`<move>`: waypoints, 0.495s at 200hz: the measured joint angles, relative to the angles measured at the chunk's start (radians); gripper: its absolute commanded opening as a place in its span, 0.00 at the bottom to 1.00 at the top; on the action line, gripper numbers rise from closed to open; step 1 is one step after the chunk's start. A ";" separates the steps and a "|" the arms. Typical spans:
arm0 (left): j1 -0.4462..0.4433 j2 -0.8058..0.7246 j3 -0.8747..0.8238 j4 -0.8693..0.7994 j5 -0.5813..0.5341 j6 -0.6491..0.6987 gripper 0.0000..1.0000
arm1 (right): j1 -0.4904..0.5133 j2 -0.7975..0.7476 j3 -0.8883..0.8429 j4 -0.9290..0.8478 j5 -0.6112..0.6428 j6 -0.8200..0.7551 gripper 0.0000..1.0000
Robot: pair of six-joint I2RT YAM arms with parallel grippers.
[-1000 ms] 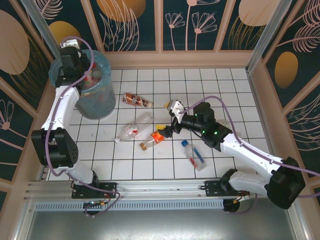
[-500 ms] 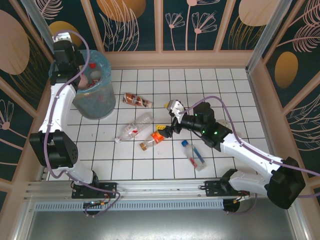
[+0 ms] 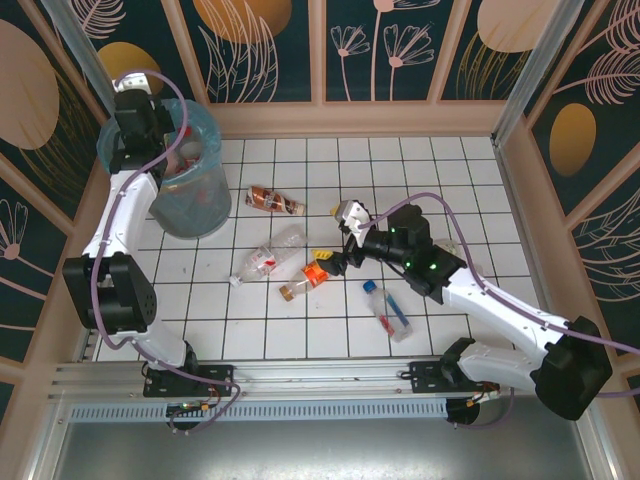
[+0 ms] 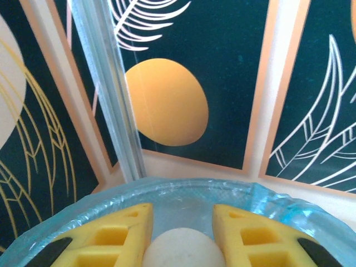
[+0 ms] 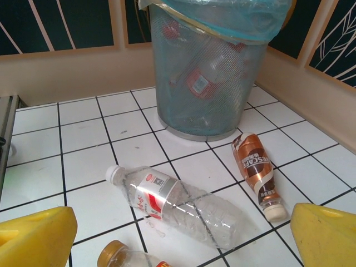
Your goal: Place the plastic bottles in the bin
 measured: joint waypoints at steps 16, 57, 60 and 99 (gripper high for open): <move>0.003 -0.024 -0.038 0.035 0.003 -0.004 0.00 | 0.000 -0.001 0.000 0.000 0.000 0.000 0.99; 0.004 -0.044 -0.073 0.074 0.003 -0.015 0.00 | 0.000 -0.001 0.000 0.000 0.000 0.000 0.99; 0.004 -0.045 -0.074 0.077 0.003 -0.016 0.00 | 0.000 -0.001 0.000 0.000 0.000 0.000 0.99; 0.004 -0.054 -0.098 0.104 0.025 -0.042 0.00 | 0.000 -0.001 0.000 0.000 0.000 0.000 0.99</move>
